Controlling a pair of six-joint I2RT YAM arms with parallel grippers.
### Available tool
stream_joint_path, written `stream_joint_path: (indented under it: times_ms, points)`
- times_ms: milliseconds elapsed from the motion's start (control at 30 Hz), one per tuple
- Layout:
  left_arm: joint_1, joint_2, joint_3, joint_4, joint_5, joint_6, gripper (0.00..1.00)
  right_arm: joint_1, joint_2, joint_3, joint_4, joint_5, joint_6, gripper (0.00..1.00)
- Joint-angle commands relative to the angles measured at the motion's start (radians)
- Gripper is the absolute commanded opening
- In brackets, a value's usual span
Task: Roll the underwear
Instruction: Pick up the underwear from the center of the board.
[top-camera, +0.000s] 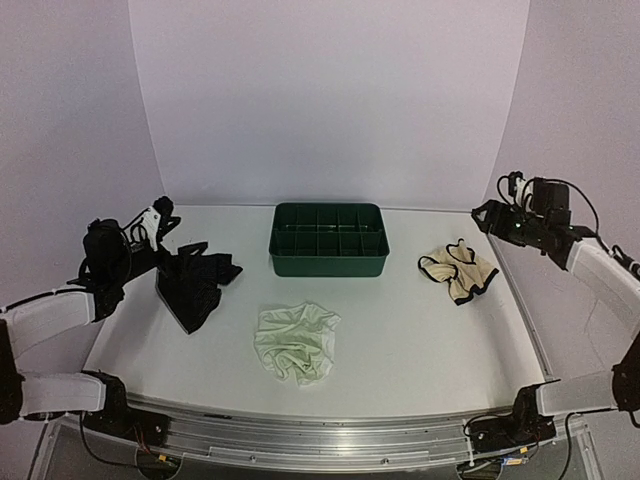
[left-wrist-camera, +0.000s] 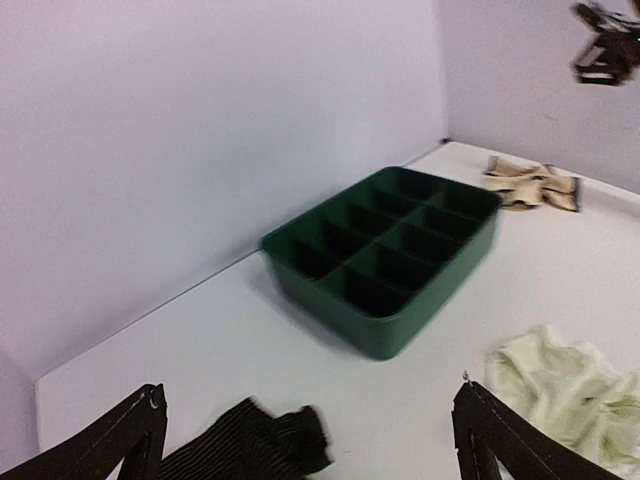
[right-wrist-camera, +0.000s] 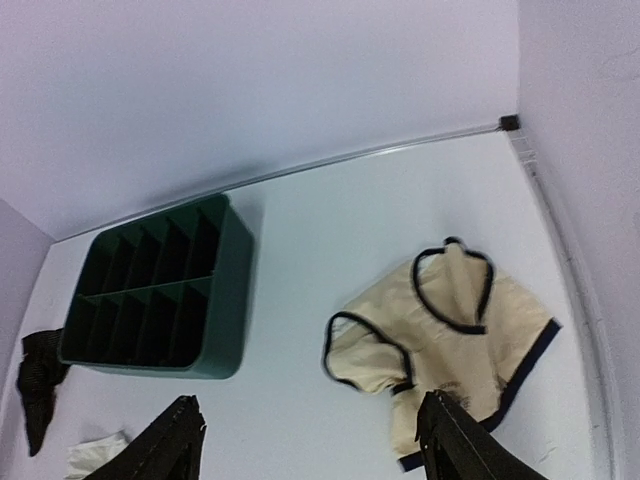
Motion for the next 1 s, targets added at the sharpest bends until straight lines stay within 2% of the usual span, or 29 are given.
stream_joint_path:
  times_ms: [0, 67, 167, 333, 433, 500, 633, 733, 967]
  points:
    - [-0.22, -0.065, 0.089, -0.436, 0.224, 0.346, 1.0, 0.209, 0.093, 0.109, -0.285, 0.034, 0.145, 0.71]
    - [-0.303, -0.063, 0.101, -0.54, 0.298, 0.429, 1.0, 0.302, 0.134, 0.127, -0.316, 0.061, 0.201, 0.7]
    - [-0.401, -0.001, 0.141, -0.629, 0.288, 0.462, 0.99, 0.435, 0.2, 0.151, -0.38, 0.14, 0.289, 0.69]
    - [-0.432, 0.228, 0.222, -0.727, 0.216, 0.571, 0.85, 0.657, 0.385, 0.255, -0.406, 0.223, 0.295, 0.64]
    - [-0.434, 0.379, 0.328, -0.816, 0.158, 0.607, 0.7, 0.706, 0.542, 0.373, -0.436, 0.182, 0.267, 0.61]
    - [-0.448, 0.452, 0.384, -0.861, 0.154, 0.644, 0.65, 0.717, 0.628, 0.439, -0.441, 0.141, 0.273, 0.59]
    - [-0.528, 0.451, 0.358, -0.785, 0.098, 0.698, 0.69, 0.753, 0.797, 0.566, -0.452, 0.113, 0.24, 0.61]
    - [-0.549, 0.479, 0.367, -0.805, 0.091, 0.75, 0.72, 0.759, 0.893, 0.64, -0.465, 0.064, 0.23, 0.62]
    - [-0.549, 0.547, 0.349, -0.853, 0.032, 0.913, 0.75, 0.765, 0.982, 0.675, -0.474, 0.028, 0.223, 0.62]
